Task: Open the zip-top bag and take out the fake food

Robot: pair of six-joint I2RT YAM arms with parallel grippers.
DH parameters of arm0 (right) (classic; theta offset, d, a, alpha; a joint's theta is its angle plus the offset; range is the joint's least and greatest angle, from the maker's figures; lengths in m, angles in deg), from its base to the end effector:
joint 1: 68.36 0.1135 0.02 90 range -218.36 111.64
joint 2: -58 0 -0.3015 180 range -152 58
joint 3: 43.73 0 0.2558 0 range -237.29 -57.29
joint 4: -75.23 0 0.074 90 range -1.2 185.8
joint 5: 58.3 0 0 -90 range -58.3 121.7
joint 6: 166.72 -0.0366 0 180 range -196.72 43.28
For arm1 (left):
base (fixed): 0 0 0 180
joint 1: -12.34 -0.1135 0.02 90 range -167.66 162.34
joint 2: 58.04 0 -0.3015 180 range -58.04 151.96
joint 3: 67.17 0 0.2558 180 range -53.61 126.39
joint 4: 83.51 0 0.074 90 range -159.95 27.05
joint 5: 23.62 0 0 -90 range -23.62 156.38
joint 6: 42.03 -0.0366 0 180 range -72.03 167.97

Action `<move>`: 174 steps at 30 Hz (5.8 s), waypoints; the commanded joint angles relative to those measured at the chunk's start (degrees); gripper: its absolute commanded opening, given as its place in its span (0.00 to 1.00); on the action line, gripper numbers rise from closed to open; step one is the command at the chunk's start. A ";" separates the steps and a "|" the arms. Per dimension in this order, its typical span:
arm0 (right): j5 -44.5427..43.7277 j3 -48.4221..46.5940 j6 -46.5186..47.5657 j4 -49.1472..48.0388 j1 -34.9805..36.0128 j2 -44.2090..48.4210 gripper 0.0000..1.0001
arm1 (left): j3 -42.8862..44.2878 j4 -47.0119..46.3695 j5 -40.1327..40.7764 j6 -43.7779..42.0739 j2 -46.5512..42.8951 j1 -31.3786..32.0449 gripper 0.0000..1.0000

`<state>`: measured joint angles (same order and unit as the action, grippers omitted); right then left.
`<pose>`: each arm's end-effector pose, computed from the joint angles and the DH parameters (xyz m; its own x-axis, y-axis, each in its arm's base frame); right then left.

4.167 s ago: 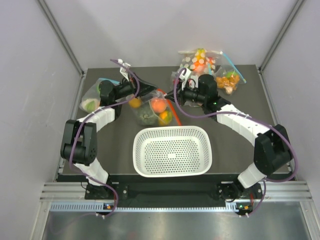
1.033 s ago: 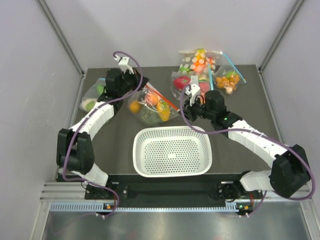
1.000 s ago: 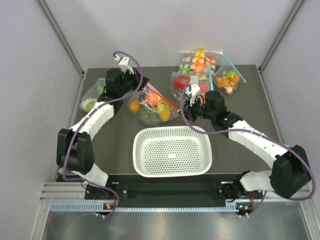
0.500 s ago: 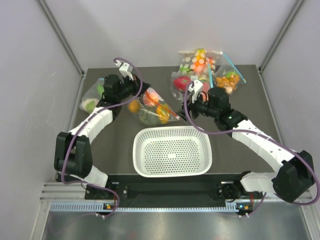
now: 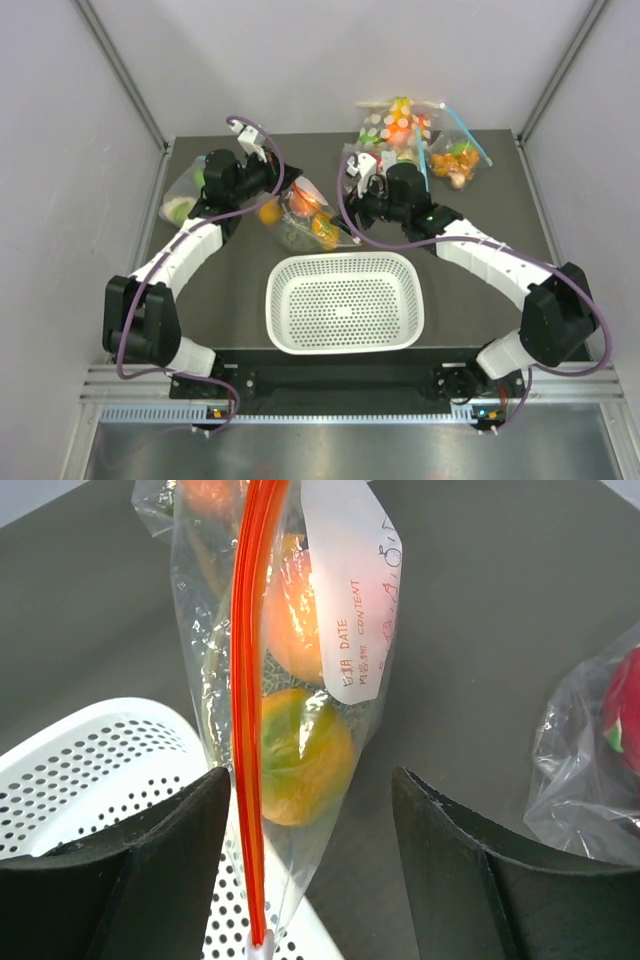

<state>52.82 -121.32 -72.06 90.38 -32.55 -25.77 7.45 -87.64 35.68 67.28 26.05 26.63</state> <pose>0.2699 0.2110 0.3463 -0.2275 -0.2576 -0.9391 -0.8392 0.5410 0.0550 0.3310 -0.1036 0.3615 -0.3182 -0.2124 -0.9239 0.6354 0.6756 -0.3741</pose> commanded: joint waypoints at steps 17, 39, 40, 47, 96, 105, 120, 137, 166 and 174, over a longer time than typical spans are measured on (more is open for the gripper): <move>-1.00 -4.70 0.25 -3.69 1.63 -3.59 0.64 | 0.12 -0.41 -1.38 -0.77 -5.08 0.48 0.00; 1.38 -6.90 -2.03 -6.33 6.29 -8.52 0.00 | 1.08 -0.33 1.16 -0.06 -3.50 2.86 0.18; 1.11 -7.07 -2.46 -6.33 6.29 -8.61 0.00 | 0.99 -0.41 2.04 -0.24 -3.76 2.86 0.26; -4.68 -7.86 -4.31 -6.15 6.20 -7.81 0.00 | 0.21 1.43 7.83 -1.99 -8.58 3.38 0.73; -7.24 -7.87 -14.16 -8.61 3.65 -9.57 0.00 | -6.92 6.18 38.08 -0.06 -7.81 17.45 0.55; -12.24 -7.51 -14.24 -7.91 2.95 -9.57 0.00 | -6.48 7.05 40.09 -0.94 -9.73 17.53 0.01; -13.57 -5.58 -18.73 -6.59 -7.51 -10.89 0.00 | -6.56 15.59 48.10 -2.26 -15.80 17.45 0.00; -6.27 -4.88 -9.94 -2.82 -4.00 0.00 0.66 | -8.67 8.03 35.80 2.92 -9.12 17.45 0.00; 7.35 -2.94 -14.96 -1.76 -2.15 -15.90 0.76 | -10.43 8.03 33.77 3.28 -8.16 17.45 0.00; 11.30 -4.96 -9.94 3.34 -1.71 -19.15 0.87 | -12.63 7.06 34.83 3.10 -3.86 17.45 0.00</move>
<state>61.46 -124.78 -85.04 92.35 -35.32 -43.17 -4.31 -77.76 69.87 70.58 20.78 44.31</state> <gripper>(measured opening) 0.867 0.021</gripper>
